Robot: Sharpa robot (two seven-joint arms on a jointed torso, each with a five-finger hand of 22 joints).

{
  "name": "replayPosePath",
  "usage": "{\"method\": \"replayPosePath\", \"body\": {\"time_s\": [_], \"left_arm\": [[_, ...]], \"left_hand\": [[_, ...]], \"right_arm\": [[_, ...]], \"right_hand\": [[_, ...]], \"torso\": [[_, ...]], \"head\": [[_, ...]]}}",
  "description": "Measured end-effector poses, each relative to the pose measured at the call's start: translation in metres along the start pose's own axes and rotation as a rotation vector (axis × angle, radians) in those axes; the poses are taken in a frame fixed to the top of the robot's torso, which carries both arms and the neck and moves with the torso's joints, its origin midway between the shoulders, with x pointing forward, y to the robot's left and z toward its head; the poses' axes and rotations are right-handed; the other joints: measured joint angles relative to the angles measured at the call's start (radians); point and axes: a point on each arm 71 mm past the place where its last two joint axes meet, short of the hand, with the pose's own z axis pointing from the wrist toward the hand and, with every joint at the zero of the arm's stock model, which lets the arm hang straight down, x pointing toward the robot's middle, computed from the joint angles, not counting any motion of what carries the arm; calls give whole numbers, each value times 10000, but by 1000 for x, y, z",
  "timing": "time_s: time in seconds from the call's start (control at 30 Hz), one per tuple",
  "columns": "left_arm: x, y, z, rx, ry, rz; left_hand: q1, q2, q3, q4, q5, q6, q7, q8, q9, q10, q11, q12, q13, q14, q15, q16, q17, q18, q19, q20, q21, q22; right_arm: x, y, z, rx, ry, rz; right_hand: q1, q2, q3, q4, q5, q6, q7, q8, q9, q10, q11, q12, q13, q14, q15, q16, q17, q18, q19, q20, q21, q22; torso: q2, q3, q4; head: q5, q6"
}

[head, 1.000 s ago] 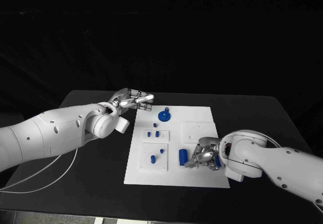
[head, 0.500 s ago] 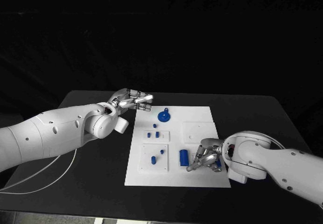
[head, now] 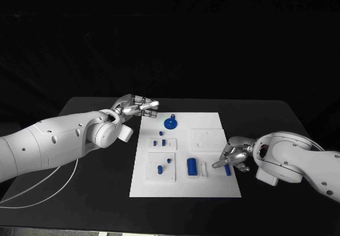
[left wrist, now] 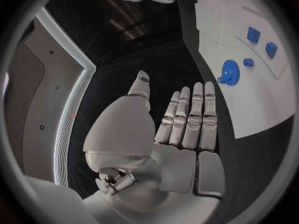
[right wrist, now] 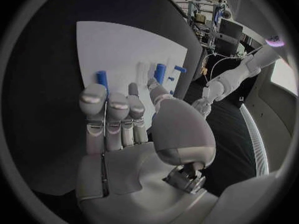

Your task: Assemble the parts on the task board

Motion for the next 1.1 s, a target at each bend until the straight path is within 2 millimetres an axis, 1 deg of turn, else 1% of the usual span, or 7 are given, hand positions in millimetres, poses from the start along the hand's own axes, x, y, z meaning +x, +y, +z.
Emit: {"method": "replayPosePath", "body": {"time_s": [0.17,0.3,0.5,0.57,0.7,0.83,1.1], "left_arm": [[0,-1,-1,84,-17,-5],[0,-1,-2,144,-16,-14],[2,-2,-2,196,43,-40],[3,-2,-2,205,63,-48],[4,-3,-2,210,91,-60],[5,-3,-3,212,113,-72],[4,-3,-4,211,115,-77]], "left_hand": [[-29,29,-6,-75,0,13,12,0,0,-1,1,0,0,0,0,0,0,0,0,0,0,14],[-29,29,-5,-127,38,13,12,0,0,-2,2,0,0,0,0,0,0,0,1,0,0,14],[-29,29,-7,-129,39,12,12,0,0,-2,2,0,0,0,1,0,0,0,-274,-18,-115,-14],[-29,29,-8,-129,39,13,12,0,0,-3,2,0,0,0,0,0,0,-164,-394,1,-223,-31],[11,-11,12,-110,39,-20,24,0,0,-3,3,0,0,0,0,0,0,-164,-415,-22,-265,-30],[162,-162,78,182,39,-490,66,0,0,-29,46,0,0,8,-7,0,0,-163,-428,-35,-348,-30],[125,-125,22,90,39,-561,47,0,0,193,-10,0,0,113,-39,0,0,-163,-426,-38,-394,-21]], "right_arm": [[-15,-13,-7,58,-345,333],[-24,-27,-10,354,-479,340],[-28,-38,-12,848,-456,-25],[-28,-39,-12,1023,-456,-165],[-27,-39,-11,1272,-467,-358],[-21,-33,-8,1439,-415,-580],[-11,-28,-1,1625,-375,-861]], "right_hand": [[66,66,51,-51,99,1,-67,0,309,54,-54,141,101,2,-3,49,34,0,0,0,58,0],[179,322,111,-396,942,174,-240,0,733,127,-126,129,78,36,-35,49,33,1,-15,-61,157,0],[61,431,3,-581,852,178,-244,0,1178,144,-142,71,101,36,-36,49,27,-153,2,-111,203,0],[-24,347,-7,-504,767,115,-181,0,1188,144,-141,71,136,36,-35,49,28,-156,2,-111,202,0],[-59,312,68,-344,736,113,-179,0,1084,179,-107,71,157,36,-35,49,11,-155,2,-111,202,0],[-161,210,129,-120,667,114,-179,0,960,179,-107,71,192,36,-35,49,2,-155,2,-110,202,0],[-260,-7,271,464,427,114,-180,0,921,178,-107,71,215,35,-35,48,-23,-155,1,-109,200,6]], "torso": [[15,37,-27],[17,45,-35],[24,39,-44],[23,35,-40],[16,24,-32],[12,13,-28],[3,-1,-5]], "head": [[-94,7],[-202,22],[-290,10],[-310,-1],[-333,-33],[-341,-46],[-343,-113]]}}
